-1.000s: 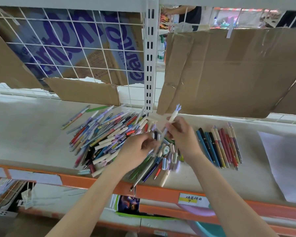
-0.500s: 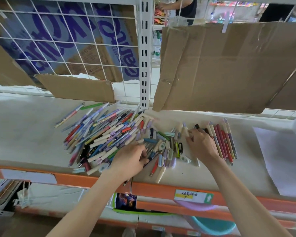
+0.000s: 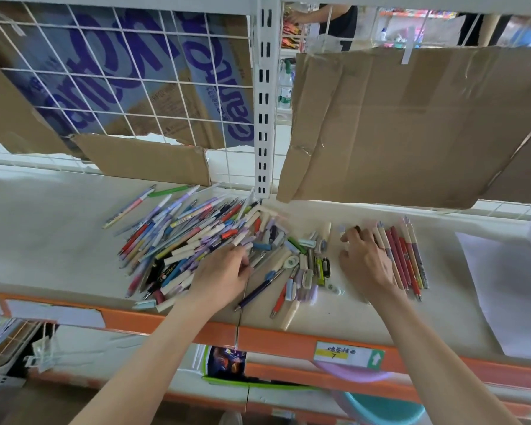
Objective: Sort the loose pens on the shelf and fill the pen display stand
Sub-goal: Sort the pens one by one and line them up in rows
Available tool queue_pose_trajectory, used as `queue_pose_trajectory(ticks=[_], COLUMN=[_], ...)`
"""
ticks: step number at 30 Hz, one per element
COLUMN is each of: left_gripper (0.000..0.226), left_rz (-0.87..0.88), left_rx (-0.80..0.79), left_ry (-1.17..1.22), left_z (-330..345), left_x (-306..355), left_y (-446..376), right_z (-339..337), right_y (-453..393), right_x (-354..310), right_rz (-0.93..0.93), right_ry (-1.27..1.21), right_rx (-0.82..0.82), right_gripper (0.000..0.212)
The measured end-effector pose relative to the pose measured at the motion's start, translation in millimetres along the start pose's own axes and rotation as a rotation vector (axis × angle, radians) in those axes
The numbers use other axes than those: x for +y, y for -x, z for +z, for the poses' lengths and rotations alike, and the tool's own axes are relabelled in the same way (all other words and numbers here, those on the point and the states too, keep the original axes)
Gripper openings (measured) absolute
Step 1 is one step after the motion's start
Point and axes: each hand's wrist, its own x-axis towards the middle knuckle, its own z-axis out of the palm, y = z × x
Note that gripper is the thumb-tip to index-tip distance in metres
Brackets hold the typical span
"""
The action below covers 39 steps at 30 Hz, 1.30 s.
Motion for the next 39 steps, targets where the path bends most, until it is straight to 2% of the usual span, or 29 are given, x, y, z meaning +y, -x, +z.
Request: queue_pose_trajectory(ticks=[4,9,20,24,27,30,32,34,35,37,39], left_gripper=[0.015,0.015,0.014,0.014,0.013,0.011,0.009,0.007,0.008,0.011,0.011], left_rz=[-0.005,0.002,0.016,0.033,0.062,0.070,0.028,-0.010,-0.019,-0.018,0.003], left_rx=[0.013,0.027,0.035,0.060,0.081,0.090,0.051,-0.008,-0.019,-0.015,0.000], left_ry=[0.006,0.012,0.005,0.043,0.130,0.265,0.380,0.484,0.520,0.588,0.640], left_z=[1,2,2,1,-3,-9,-13,-15,-16,-17,-19], left_x=[0,1,1,2,2,2,4,4,4,4,5], left_y=[-1,-1,-1,1,4,7,7,7,7,9,11], right_z=[7,12,13,15,17,20,20,18,17,9,1], right_y=[4,3,-5,-12,-20,-34,-43,-46,-43,-33,-20], right_x=[-6,-9,-1,-4,-8,-10,-12,-15,-17,-23,-31], right_rz=[-0.090,-0.183,-0.027,-0.068,-0.159,-0.290,-0.324,-0.335,-0.324,-0.253,-0.200], right_ry=[-0.139,-0.217,-0.437,-0.411,-0.342,-0.201,-0.078,-0.043,-0.120,-0.448,-0.853], right_rx=[0.034,-0.037,-0.036,0.008,0.009,-0.080,-0.166,-0.164,-0.116,-0.066,-0.183], right_gripper=[0.018,0.034,0.025,0.018,0.027,0.031,0.026,0.017,0.012,0.007,0.012])
